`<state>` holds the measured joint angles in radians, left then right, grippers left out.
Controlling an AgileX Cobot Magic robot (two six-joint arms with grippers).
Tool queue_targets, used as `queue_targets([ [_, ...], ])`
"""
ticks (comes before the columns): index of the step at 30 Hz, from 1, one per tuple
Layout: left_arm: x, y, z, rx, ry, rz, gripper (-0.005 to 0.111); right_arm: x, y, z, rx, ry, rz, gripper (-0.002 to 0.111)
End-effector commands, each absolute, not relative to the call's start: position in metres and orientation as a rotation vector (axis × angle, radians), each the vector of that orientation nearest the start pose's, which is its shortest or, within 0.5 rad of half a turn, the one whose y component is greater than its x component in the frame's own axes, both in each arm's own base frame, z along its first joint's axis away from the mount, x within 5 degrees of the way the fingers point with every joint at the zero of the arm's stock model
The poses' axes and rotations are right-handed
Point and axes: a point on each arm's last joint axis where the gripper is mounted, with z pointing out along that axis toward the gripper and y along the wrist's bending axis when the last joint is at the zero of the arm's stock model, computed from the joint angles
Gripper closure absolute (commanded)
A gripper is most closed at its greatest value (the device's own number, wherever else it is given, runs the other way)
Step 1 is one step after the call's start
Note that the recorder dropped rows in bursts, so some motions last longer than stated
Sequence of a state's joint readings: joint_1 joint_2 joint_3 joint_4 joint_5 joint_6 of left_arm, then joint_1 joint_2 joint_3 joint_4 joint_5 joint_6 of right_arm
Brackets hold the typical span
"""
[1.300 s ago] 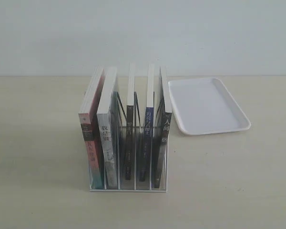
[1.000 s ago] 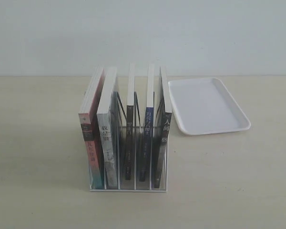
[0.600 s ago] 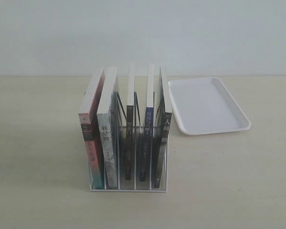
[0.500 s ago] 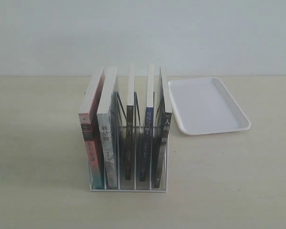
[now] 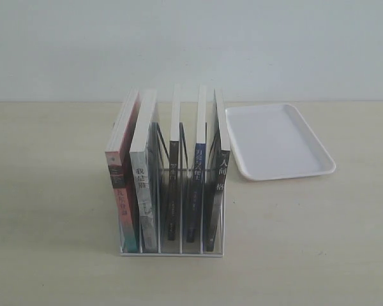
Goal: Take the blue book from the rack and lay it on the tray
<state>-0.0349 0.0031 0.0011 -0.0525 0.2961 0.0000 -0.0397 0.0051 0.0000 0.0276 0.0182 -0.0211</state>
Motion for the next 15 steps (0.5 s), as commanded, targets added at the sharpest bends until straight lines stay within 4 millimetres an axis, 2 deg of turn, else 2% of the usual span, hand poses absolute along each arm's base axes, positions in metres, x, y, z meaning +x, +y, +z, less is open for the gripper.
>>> queue_targets([
  [1, 0.054, -0.003, 0.187, -0.007, 1.776, -0.077, 0.103, 0.051, -0.002, 0.236, 0.053, 1.221, 0.003, 0.108],
  [2, 0.054, -0.003, 0.187, -0.007, 1.776, -0.077, 0.103, 0.047, -0.002, 0.246, 0.05, 1.102, 0.002, 0.108],
  [3, 0.054, -0.003, 0.187, -0.007, 1.776, -0.077, 0.103, 0.04, -0.002, 0.265, 0.047, 0.991, 0.002, 0.108],
  [5, 0.054, -0.003, 0.187, -0.007, 1.776, -0.077, 0.103, 0.029, -0.002, 0.296, 0.042, 0.913, 0.002, 0.108],
  [6, 0.054, -0.003, 0.187, -0.007, 1.776, -0.077, 0.103, 0.029, -0.001, 0.315, 0.04, 0.929, 0.001, 0.108],
  [8, 0.054, -0.003, 0.187, -0.007, 1.776, -0.077, 0.103, 0.049, -0.002, 0.342, 0.048, 1.216, 0.003, 0.108],
  [10, 0.054, -0.003, 0.187, -0.007, 1.776, -0.077, 0.103, 0.072, -0.002, 0.347, 0.028, 1.532, -0.024, 0.108],
  [11, 0.054, -0.003, 0.187, -0.007, 1.776, -0.077, 0.103, 0.094, -0.003, 0.343, 0.021, 1.788, -0.028, 0.108],
  [13, 0.054, -0.003, 0.187, -0.007, 1.776, -0.077, 0.103, 0.128, -0.004, 0.341, 0.02, 1.952, -0.026, 0.108],
  [14, 0.054, -0.003, 0.187, -0.007, 1.776, -0.077, 0.103, 0.139, -0.005, 0.339, 0.021, 1.976, -0.025, 0.108],
  [15, 0.054, -0.003, 0.187, -0.007, 1.776, -0.077, 0.103, 0.159, -0.005, 0.336, 0.022, 1.988, -0.026, 0.108],
])
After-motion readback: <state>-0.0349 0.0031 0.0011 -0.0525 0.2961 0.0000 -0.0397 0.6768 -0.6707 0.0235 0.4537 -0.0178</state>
